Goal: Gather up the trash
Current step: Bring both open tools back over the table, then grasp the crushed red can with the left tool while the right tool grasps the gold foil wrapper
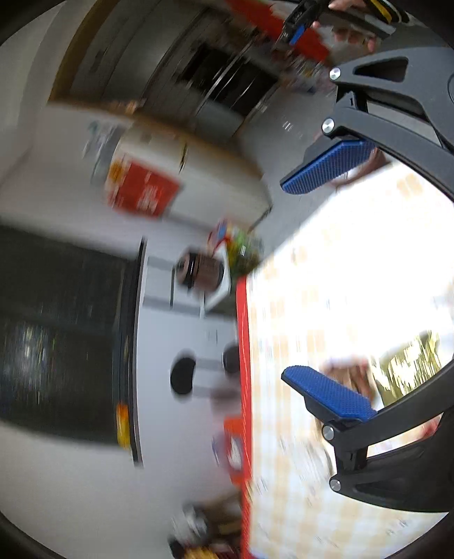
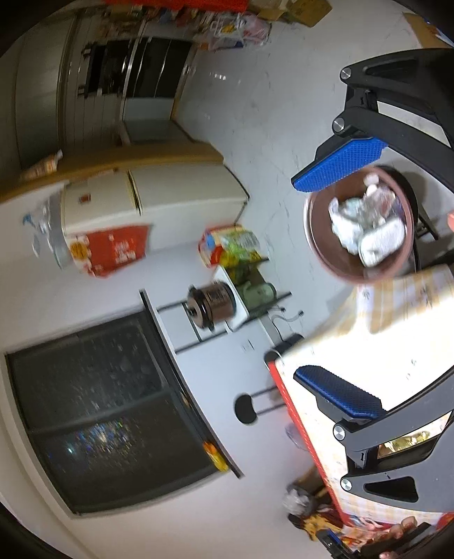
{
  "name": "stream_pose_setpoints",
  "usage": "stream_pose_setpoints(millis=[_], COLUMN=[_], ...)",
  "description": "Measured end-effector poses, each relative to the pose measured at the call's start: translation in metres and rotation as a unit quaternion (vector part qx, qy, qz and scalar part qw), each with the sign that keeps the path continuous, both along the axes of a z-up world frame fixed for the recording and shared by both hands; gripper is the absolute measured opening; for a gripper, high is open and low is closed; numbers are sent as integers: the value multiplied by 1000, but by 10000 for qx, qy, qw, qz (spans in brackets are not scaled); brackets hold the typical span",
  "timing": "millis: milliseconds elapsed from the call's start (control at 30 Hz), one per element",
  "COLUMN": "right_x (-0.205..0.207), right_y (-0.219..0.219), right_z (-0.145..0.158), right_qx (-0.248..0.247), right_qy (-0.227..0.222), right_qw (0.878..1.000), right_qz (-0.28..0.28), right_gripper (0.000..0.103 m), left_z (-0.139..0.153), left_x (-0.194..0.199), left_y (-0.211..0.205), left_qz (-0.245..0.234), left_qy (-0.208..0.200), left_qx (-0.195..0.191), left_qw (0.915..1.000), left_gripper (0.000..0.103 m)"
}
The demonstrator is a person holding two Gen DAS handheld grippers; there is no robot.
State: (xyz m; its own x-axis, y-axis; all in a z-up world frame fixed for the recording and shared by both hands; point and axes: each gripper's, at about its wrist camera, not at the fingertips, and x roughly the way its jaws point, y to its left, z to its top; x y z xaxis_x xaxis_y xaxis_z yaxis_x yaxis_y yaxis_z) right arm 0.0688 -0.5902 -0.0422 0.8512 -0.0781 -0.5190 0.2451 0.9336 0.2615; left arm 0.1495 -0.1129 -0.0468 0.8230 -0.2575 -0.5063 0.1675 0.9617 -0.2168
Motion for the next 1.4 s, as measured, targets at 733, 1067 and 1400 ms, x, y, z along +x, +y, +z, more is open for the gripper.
stream_pose_setpoints(millis=[733, 1067, 1400], right_x=[83, 88, 92], right_y=[322, 390, 409], right_z=[-58, -101, -133], right_qx=[41, -143, -64], right_qy=[1127, 1803, 2148], right_qw=[9550, 9363, 9364], right_qz=[2743, 3010, 2773], right_gripper=[98, 98, 98], left_z=[-147, -219, -249], left_x=[-94, -60, -31], left_y=[221, 224, 225], left_qz=[1273, 356, -235], left_qy=[1492, 2105, 2438], left_qx=[-431, -99, -10], left_qw=[9796, 9769, 9695], left_gripper=[96, 80, 68])
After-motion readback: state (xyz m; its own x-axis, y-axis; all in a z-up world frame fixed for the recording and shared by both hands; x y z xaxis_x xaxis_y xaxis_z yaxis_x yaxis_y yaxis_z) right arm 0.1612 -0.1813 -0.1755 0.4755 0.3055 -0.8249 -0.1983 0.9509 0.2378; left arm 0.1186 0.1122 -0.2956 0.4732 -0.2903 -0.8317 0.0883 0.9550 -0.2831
